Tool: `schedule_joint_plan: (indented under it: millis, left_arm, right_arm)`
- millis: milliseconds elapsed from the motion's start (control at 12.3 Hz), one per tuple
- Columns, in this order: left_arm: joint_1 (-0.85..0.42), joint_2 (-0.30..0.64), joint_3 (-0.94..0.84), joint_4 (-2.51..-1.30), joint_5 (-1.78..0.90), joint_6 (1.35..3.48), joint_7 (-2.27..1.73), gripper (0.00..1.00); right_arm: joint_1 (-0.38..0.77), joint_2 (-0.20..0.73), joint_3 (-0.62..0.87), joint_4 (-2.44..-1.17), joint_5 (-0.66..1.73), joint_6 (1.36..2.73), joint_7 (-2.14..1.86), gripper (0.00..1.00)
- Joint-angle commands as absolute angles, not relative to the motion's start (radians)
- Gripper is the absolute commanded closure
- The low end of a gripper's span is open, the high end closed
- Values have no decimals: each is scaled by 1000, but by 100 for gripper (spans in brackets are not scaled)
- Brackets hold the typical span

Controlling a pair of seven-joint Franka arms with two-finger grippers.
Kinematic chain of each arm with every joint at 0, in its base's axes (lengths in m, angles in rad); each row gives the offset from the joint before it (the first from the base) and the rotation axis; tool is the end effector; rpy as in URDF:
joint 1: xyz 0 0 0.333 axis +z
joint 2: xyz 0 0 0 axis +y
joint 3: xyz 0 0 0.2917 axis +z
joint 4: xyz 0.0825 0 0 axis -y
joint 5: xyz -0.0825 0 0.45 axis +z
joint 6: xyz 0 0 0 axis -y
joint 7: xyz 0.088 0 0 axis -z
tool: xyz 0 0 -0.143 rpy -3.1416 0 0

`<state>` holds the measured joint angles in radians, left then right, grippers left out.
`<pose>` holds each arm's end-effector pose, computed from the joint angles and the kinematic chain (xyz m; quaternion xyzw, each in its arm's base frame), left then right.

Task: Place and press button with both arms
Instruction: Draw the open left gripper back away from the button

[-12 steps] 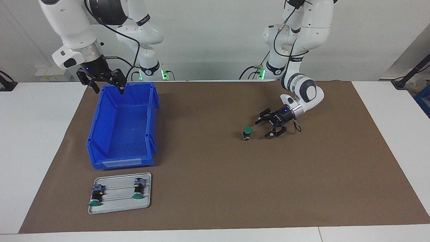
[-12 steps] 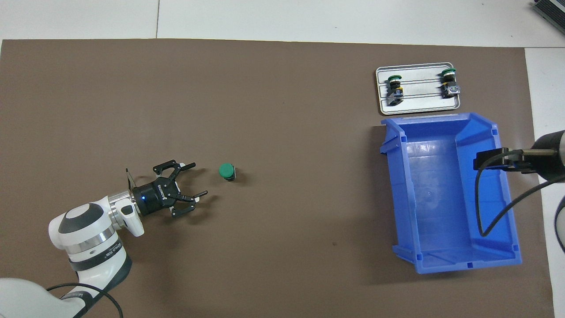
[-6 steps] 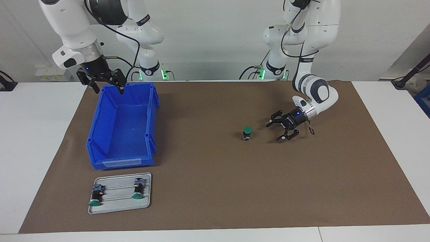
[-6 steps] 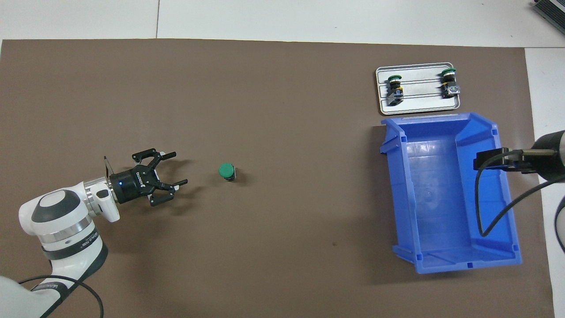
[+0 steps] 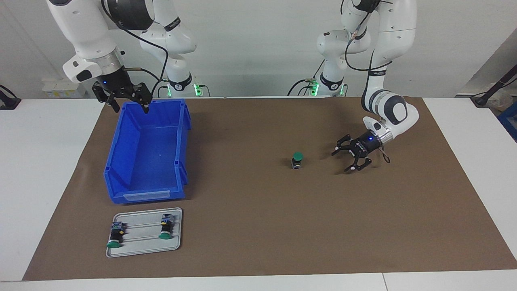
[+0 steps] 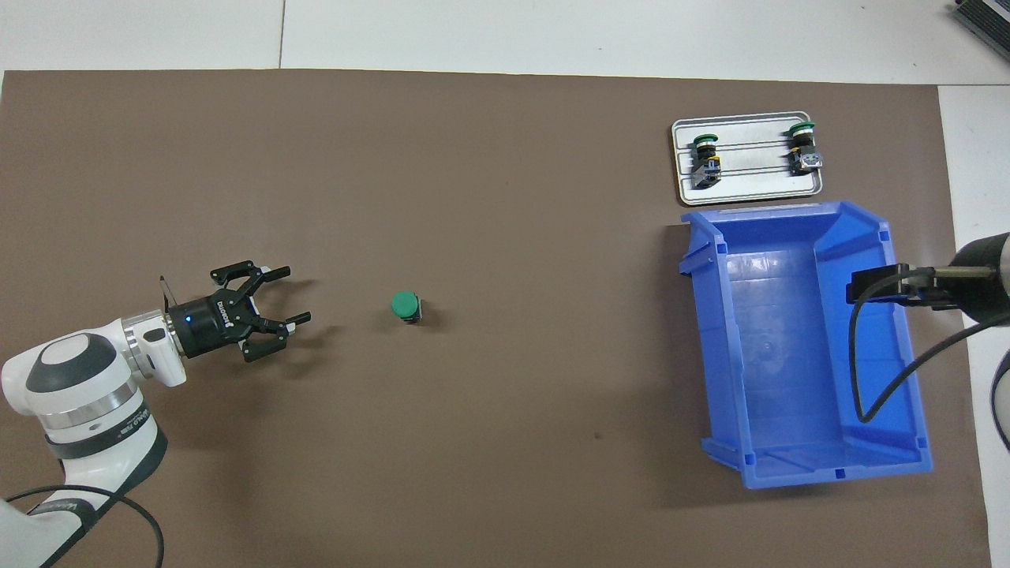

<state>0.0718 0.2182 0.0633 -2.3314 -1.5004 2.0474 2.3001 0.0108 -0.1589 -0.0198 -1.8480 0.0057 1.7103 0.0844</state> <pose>0.5449 -0.0115 0.1489 0.7352 -0.4162 0.4112 0.3422 0.5829 -0.0050 0.5218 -0.9988 0.0469 -0.0104 0.0048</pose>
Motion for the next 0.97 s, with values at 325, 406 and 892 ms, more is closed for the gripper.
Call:
schedule_joint_plan:
  millis: [325, 406, 892]
  left_arm:
    - [72, 146, 54, -2267, -1288, 2066, 1902, 16]
    - [66, 115, 54, -2260, -1226, 2072, 1805, 16]
    - [-29, -21, 45, -2179, -896, 2109, 1214, 17]
  right_arm:
    - [6, -172, -17, -1856, 6, 1710, 64, 1]
    - [6, -172, -17, -1856, 6, 1710, 64, 1]
    - [6, -172, -17, -1856, 6, 1710, 64, 1]
